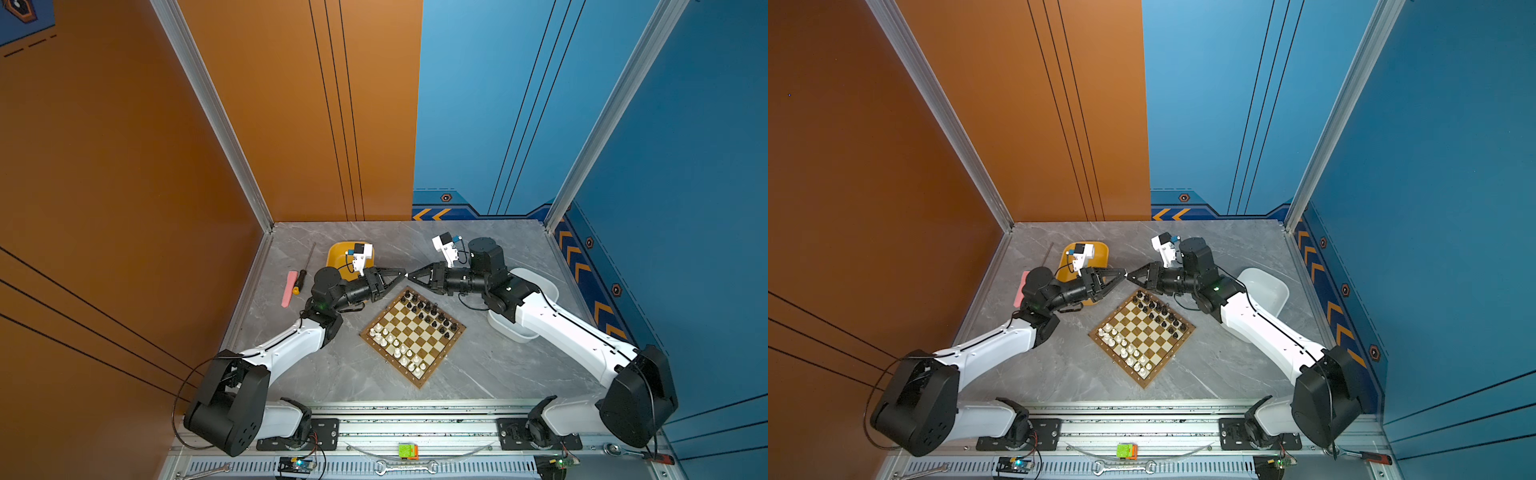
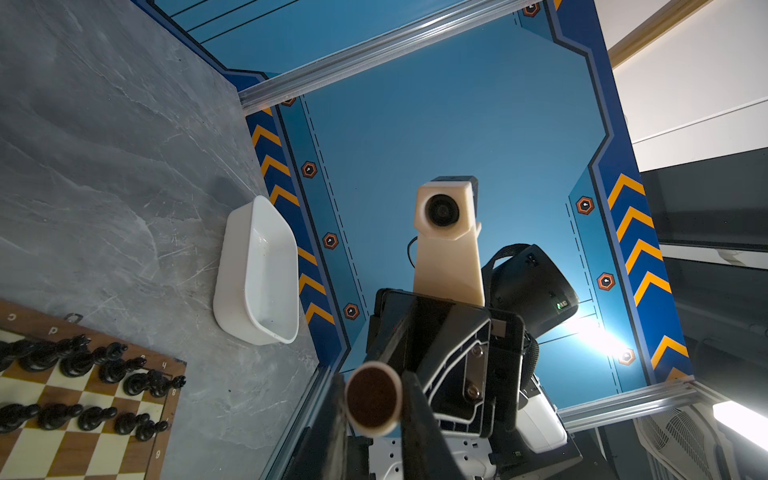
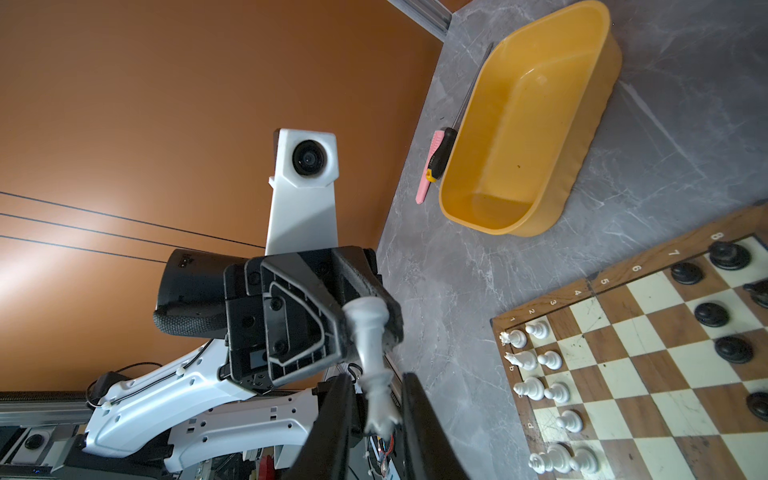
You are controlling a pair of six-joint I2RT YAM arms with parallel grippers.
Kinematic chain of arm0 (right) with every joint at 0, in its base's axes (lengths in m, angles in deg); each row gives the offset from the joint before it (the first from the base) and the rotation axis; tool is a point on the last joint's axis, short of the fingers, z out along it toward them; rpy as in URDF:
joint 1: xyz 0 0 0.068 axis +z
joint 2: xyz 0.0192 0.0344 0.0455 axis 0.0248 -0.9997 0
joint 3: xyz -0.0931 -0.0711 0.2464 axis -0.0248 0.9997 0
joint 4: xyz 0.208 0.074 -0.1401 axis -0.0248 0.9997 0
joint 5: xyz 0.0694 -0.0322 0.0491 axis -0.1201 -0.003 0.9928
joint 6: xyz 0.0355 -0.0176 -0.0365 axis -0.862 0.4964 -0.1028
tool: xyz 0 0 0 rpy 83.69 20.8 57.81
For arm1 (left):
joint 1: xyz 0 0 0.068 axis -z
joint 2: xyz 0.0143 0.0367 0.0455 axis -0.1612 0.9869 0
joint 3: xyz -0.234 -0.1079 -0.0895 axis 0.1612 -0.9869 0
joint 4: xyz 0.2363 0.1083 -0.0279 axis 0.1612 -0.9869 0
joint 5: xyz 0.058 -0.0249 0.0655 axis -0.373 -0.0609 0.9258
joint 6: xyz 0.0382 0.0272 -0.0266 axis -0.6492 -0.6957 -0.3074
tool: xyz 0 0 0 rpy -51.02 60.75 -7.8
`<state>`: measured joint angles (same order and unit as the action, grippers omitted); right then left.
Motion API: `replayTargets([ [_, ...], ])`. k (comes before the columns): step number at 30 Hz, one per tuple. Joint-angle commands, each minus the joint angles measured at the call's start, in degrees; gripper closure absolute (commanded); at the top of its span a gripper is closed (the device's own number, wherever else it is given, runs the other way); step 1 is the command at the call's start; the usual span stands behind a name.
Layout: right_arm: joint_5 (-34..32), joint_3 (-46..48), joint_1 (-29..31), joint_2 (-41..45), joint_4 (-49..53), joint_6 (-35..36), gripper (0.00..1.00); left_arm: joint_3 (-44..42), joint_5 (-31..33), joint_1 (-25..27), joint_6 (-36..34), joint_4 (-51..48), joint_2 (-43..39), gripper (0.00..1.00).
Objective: Set up the chess pieces on the board
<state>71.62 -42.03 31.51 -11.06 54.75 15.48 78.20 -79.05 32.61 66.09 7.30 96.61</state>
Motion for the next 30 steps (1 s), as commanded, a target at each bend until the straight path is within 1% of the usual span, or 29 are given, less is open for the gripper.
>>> replayTargets([
  [1,-0.6,-1.0,0.7,-0.6,-2.1,-0.1,0.80,0.3,0.7,0.6,-1.7,-0.5,-1.6,1.00],
  [8,-1.9,-1.6,1.0,-0.6,-1.2,0.7,0.85,0.1,0.5,0.6,-1.9,-0.8,-2.1,1.00],
  [10,-2.1,-2.1,0.9,-0.7,-0.3,1.3,0.85,-0.2,0.5,0.5,-2.0,-1.0,-2.3,0.97],
  [13,-2.2,-3.2,1.0,-1.0,1.6,1.9,0.86,-0.7,0.6,0.2,-2.4,-1.0,-2.8,0.80],
  [14,-2.3,-3.8,0.9,-1.1,2.8,2.3,0.87,-0.9,0.7,0.0,-2.5,-1.4,-3.0,0.73],
  [16,-2.4,-4.9,0.9,-1.4,5.6,3.1,0.87,-1.2,0.9,-0.3,-2.9,-1.9,-3.5,0.69],
  [18,-2.4,-6.2,1.0,-1.9,9.1,3.9,0.87,-1.4,1.1,-0.6,-3.4,-2.4,-3.8,0.62],
  [19,-2.2,-6.8,0.9,-2.3,10.5,4.1,0.87,-1.6,1.1,-0.7,-3.5,-2.5,-3.9,0.60],
  [22,-2.0,-9.6,1.0,-3.4,17.1,6.2,0.86,-2.1,1.3,-1.1,-3.8,-2.6,-3.8,0.49],
  [26,-2.4,-13.0,1.1,-4.8,27.1,9.7,0.86,-3.3,1.3,-2.7,-4.3,-2.6,-4.2,0.44],
  [28,-2.7,-14.1,1.1,-5.4,30.9,10.7,0.86,-4.1,0.9,-4.3,-4.3,-2.8,-4.6,0.44],
  [30,-3.2,-16.2,1.1,-6.5,36.1,12.6,0.86,-5.3,-0.4,-7.0,-4.3,-2.9,-5.6,0.41],
])
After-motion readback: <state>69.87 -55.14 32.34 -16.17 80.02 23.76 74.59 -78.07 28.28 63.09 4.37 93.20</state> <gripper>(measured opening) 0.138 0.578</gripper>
